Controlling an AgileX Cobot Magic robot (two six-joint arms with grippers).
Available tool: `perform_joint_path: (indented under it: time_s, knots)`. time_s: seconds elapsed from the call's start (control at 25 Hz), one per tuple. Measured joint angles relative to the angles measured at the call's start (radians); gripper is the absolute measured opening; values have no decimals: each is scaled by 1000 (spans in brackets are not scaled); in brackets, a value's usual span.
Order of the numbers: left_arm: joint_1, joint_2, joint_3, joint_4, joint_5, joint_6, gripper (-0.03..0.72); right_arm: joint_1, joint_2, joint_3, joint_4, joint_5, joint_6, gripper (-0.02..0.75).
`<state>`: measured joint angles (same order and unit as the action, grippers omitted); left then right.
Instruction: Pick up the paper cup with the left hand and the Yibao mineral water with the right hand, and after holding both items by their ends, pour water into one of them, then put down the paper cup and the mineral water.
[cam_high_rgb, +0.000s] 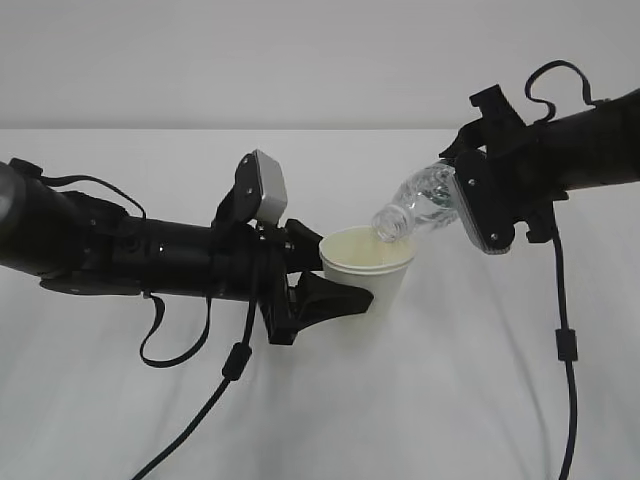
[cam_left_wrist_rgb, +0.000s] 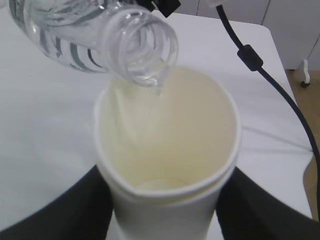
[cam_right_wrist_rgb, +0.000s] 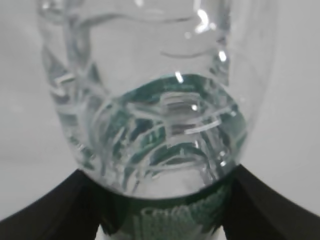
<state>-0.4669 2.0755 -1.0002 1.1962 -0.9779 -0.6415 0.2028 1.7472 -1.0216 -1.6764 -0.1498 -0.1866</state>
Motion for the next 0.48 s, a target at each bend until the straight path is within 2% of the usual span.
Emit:
perform_joint_path:
  time_s: [0.48]
  knots:
    - [0, 0, 0, 6, 0, -2, 432, 2, 0, -1, -61, 13, 0, 489]
